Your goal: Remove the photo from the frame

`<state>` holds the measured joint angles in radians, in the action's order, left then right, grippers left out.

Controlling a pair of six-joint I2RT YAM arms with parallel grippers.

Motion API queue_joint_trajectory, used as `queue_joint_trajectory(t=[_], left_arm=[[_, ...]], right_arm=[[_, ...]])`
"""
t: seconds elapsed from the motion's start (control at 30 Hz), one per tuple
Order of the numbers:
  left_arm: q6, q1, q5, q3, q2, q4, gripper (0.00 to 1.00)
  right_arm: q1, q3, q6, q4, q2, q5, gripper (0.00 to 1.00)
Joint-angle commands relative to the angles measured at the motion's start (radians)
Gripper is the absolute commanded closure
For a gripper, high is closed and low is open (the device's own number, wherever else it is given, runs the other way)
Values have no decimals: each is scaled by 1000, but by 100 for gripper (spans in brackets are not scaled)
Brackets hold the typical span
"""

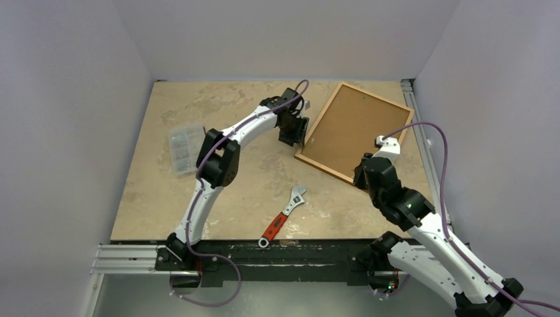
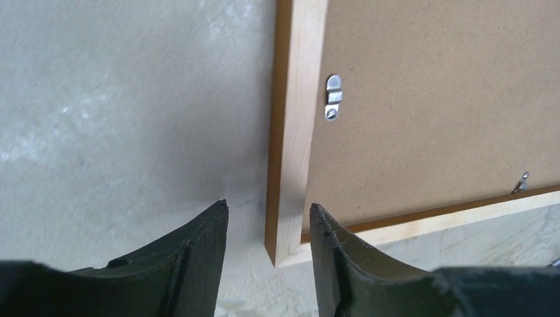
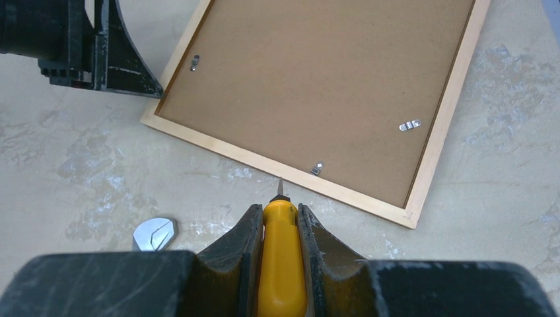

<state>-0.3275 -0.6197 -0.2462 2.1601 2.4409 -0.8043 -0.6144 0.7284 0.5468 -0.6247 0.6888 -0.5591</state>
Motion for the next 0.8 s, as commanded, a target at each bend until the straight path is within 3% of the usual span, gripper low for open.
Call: queue_joint_trajectory(t=[0.0, 0.3, 0.47, 0.77], left_arm=[[-138, 21, 19, -58, -151, 15, 52], [-650, 25, -35, -414, -380, 234, 34], [-903, -14, 27, -586, -475, 266, 32], [-1131, -122, -17, -525, -365, 291, 36]], right_arm=[[1, 19, 1, 37, 8, -9, 100], [1, 11, -4, 36, 2, -9, 100], [1, 9, -6, 40, -5, -15, 100], [1, -11, 2, 50, -5, -9, 100]])
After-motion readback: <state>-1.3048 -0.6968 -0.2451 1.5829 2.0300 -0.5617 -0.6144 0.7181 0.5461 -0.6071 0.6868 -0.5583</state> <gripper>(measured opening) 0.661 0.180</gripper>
